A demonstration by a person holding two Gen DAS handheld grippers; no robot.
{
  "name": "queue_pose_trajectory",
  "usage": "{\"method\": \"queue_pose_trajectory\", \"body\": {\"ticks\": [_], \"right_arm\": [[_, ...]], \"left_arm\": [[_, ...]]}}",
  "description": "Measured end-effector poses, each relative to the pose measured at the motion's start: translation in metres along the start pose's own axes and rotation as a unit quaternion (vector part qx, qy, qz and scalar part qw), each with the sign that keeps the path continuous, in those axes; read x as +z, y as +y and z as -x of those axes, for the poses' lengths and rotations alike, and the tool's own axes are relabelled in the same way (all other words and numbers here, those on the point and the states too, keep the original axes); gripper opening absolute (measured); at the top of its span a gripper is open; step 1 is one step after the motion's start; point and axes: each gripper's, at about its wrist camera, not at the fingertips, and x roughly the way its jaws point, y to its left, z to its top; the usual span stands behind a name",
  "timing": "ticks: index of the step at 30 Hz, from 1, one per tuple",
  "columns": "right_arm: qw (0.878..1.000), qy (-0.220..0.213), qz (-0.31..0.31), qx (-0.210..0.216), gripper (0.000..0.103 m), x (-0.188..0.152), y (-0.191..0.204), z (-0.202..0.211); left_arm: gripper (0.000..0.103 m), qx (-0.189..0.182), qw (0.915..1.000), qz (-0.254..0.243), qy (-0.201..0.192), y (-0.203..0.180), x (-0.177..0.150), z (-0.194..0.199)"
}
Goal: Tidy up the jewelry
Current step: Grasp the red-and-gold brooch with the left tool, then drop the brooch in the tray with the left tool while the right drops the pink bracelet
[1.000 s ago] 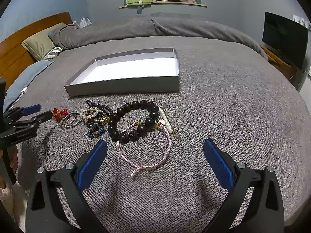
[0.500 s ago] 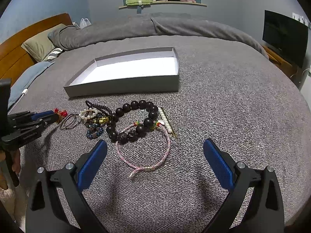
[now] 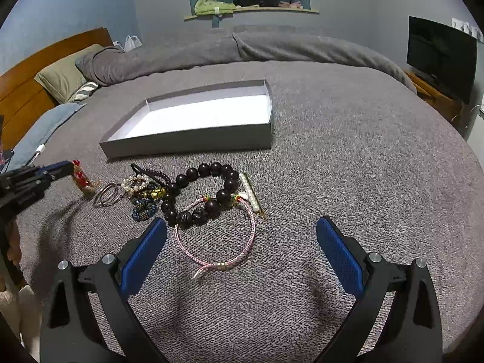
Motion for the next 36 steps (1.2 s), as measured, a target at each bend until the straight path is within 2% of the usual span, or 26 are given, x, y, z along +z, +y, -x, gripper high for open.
{"method": "queue_pose_trajectory", "body": {"ticks": [1,5,7,10,14,15,16,30,36], "right_arm": [[1.0,-0.001,0.003,-0.001,0.077,0.0,0.0,0.0],[1.0,0.016,0.004,0.001,0.055,0.0,-0.001,-0.005],[1.0,0.025,0.002,0.002,0.038,-0.002,-0.002,-0.009],[0.999,0.04,0.005,-0.002,0.024,-0.005,-0.002,-0.015],[0.998,0.066,-0.007,0.009,0.017,-0.009,-0.006,-0.026],[0.997,0.071,-0.01,0.012,0.009,-0.01,-0.007,-0.028],[0.997,0.069,-0.011,0.013,0.005,-0.011,-0.007,-0.027],[0.999,-0.048,0.012,0.019,0.003,0.036,0.001,0.036],[0.997,-0.076,0.022,0.012,0.003,0.056,0.0,0.052]], "left_arm": [[0.011,-0.001,1.0,0.0,-0.004,0.0,0.002,0.003],[0.011,-0.001,0.9998,-0.006,-0.018,-0.003,0.008,0.013],[0.011,-0.001,0.9998,-0.008,-0.019,-0.005,0.009,0.014],[0.011,-0.003,0.9998,-0.01,-0.016,-0.007,0.009,0.014],[0.011,-0.006,0.9998,-0.008,-0.015,-0.008,0.009,0.015],[0.011,-0.006,0.9998,-0.008,-0.014,-0.008,0.008,0.015],[0.011,-0.006,0.9999,-0.007,-0.013,-0.008,0.009,0.015],[0.011,-0.001,0.9995,-0.008,-0.03,-0.005,0.01,0.037],[0.011,-0.006,0.9993,-0.01,-0.034,-0.005,0.017,0.044]]}}
